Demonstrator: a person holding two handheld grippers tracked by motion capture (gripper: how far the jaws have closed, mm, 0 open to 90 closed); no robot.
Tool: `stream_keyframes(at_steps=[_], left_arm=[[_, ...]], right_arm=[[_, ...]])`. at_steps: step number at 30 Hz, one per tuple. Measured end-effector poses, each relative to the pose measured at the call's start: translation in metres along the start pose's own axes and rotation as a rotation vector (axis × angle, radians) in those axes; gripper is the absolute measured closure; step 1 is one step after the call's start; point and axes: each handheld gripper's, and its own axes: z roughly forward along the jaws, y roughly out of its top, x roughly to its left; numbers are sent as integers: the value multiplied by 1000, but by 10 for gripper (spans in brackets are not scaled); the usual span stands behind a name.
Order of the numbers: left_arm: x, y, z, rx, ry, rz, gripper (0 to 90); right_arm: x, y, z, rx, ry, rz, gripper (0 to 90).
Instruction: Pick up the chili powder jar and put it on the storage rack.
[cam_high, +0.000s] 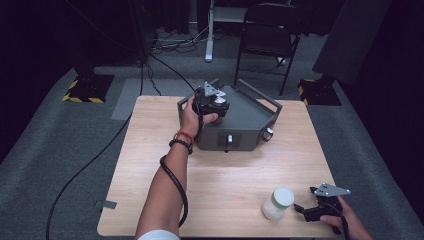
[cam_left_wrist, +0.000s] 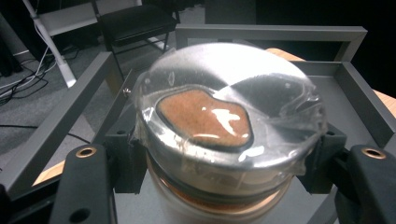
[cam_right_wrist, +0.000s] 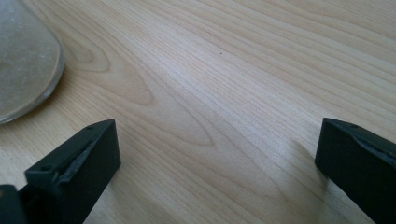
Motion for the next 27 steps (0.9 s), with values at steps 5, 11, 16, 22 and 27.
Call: stream_keyframes(at_steps=[5,11,16,22,27], left_arm=[[0,-3,0,-19,-3,-7,321],[1,-6,2,-26,6,-17,318],[1,-9,4,-27,8,-21,313],[0,-11,7,-15,14,-13,279],[-1,-13,8,-25,26,-32,181]], right_arm=[[0,0,0,0,0,0,0],[0,0,0,0,0,0,0],[0,0,0,0,0,0,0],[0,0,0,0,0,0,0],[0,0,0,0,0,0,0]])
